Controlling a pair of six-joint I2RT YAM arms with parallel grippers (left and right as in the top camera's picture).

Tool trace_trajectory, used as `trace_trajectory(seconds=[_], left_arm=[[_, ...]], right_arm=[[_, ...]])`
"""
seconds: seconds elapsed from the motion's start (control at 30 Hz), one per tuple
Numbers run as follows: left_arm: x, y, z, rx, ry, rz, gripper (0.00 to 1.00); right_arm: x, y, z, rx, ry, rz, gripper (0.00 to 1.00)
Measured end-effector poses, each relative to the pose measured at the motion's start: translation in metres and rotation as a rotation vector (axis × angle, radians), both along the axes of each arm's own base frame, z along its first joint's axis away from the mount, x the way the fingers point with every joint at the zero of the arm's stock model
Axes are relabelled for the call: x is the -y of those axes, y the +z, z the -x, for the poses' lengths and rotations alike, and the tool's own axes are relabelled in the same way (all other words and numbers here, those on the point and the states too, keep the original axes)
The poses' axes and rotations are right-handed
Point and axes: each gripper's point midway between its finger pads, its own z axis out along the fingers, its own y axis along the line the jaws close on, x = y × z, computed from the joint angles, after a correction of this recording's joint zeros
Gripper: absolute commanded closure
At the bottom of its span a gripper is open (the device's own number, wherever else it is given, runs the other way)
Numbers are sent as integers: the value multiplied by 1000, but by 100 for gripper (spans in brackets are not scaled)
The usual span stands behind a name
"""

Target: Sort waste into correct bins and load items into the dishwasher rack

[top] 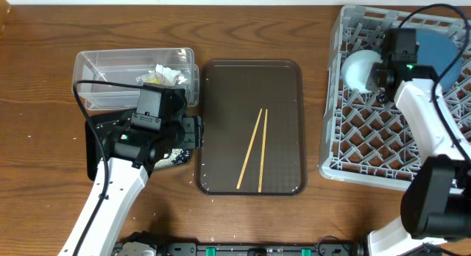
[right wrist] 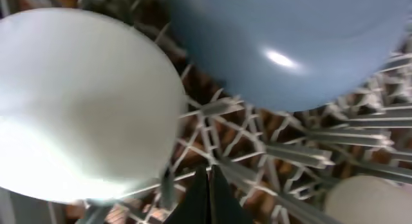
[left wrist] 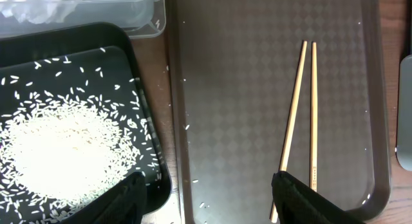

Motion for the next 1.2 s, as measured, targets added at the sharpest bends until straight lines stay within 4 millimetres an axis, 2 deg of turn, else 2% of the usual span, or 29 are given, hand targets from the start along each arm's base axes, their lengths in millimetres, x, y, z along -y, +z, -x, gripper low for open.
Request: trace_trajectory(seconds=[0.2, 0.23, 0.33, 0.4, 0.47, 0.6, 0.67, 0.8, 0.9, 1.07, 1.1, 1.2], left_arm=[[0, 0, 0, 0, 0, 0, 34], [0, 0, 0, 0, 1, 0, 31], [0, 0, 0, 0, 1, 1, 29], [0, 0, 0, 0, 1, 0, 25], [0, 0, 0, 0, 1, 1, 23], [0, 0, 0, 1, 3, 2, 23], [0, 0, -1, 1, 3, 2, 23], [6, -8, 1, -28, -15, -5, 23], [10, -20, 4, -77, -32, -18, 23], [5, -29, 5, -109, -21, -48, 23], [3, -29, 6, -113, -16, -60, 22], [-7, -32, 9, -129, 21, -92, 22]], right_arm=[[-5, -1, -1, 2, 15, -26, 98], [-6, -1, -1, 5, 16, -29, 98], [-7, 7, -1, 26, 20, -33, 92], [-8, 21, -1, 60, 25, -36, 85], [-12, 39, 0, 103, 55, -51, 71], [-35, 70, 4, 171, 172, -125, 64], [-53, 78, 8, 182, 251, -182, 61], [-95, 72, 18, 132, 381, -292, 51], [-140, 66, 31, 75, 502, -346, 45], [-208, 57, 57, -10, 676, -390, 44], [-225, 52, 64, -38, 716, -393, 44], [-257, 35, 80, -113, 780, -390, 46]])
